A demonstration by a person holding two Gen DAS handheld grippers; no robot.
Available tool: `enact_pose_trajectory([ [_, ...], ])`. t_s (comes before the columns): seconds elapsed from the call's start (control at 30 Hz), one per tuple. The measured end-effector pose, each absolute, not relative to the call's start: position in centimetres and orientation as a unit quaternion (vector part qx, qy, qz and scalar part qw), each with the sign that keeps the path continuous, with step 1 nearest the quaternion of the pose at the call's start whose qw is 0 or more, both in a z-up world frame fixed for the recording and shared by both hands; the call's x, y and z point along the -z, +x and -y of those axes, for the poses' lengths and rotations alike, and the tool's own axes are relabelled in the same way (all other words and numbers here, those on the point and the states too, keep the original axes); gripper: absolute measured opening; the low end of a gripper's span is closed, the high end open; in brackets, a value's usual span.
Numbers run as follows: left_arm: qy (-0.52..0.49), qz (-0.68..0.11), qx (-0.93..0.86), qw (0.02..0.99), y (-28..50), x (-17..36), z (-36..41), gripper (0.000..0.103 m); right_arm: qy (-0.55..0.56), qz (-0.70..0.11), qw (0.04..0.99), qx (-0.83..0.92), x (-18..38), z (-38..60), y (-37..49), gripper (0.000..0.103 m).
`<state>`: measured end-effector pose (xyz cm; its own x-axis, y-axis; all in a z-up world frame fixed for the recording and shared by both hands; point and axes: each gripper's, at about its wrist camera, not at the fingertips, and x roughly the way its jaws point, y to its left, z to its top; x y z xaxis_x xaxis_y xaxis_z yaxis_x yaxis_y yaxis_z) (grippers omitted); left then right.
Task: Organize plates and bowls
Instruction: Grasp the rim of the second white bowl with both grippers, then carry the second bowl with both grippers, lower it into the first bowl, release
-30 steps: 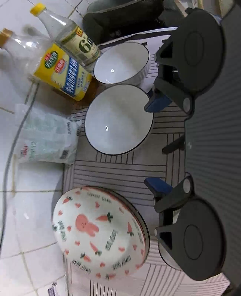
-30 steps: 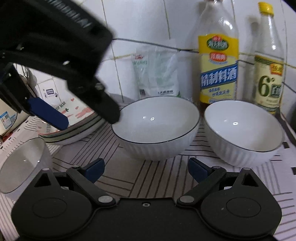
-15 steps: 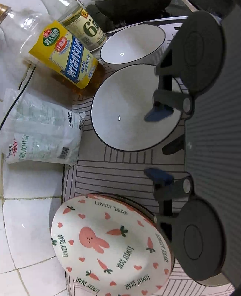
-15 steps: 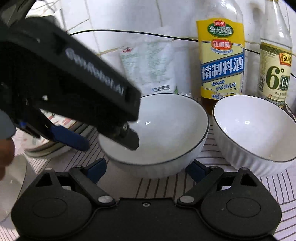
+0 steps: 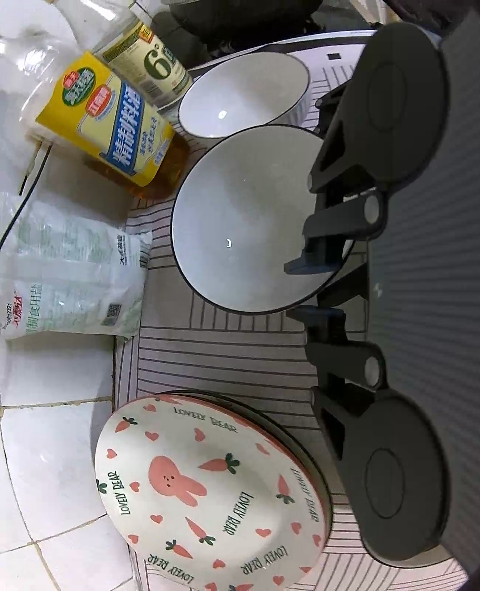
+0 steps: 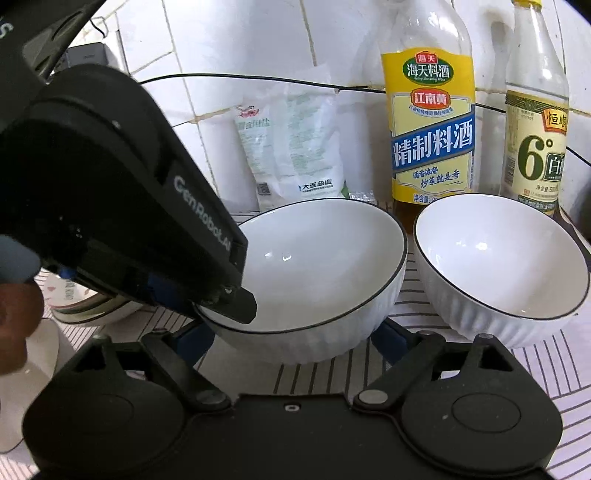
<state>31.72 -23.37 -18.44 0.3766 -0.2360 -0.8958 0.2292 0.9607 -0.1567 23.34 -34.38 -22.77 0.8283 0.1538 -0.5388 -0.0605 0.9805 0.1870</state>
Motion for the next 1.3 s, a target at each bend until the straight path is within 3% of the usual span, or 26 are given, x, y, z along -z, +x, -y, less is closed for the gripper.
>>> enact_pose_trajectory([
  [0.7, 0.04, -0.543, 0.116, 0.831, 23.2, 12.2, 21.6, 0.015, 0.046, -0.258, 0.958, -0.113, 19.2, 32.7, 13.2, 0.091],
  [1.3, -0.002, -0.537, 0.053, 0.842, 19.0, 8.7, 15.2, 0.016, -0.01, -0.247, 0.948, -0.201, 15.4, 28.5, 10.4, 0.089],
])
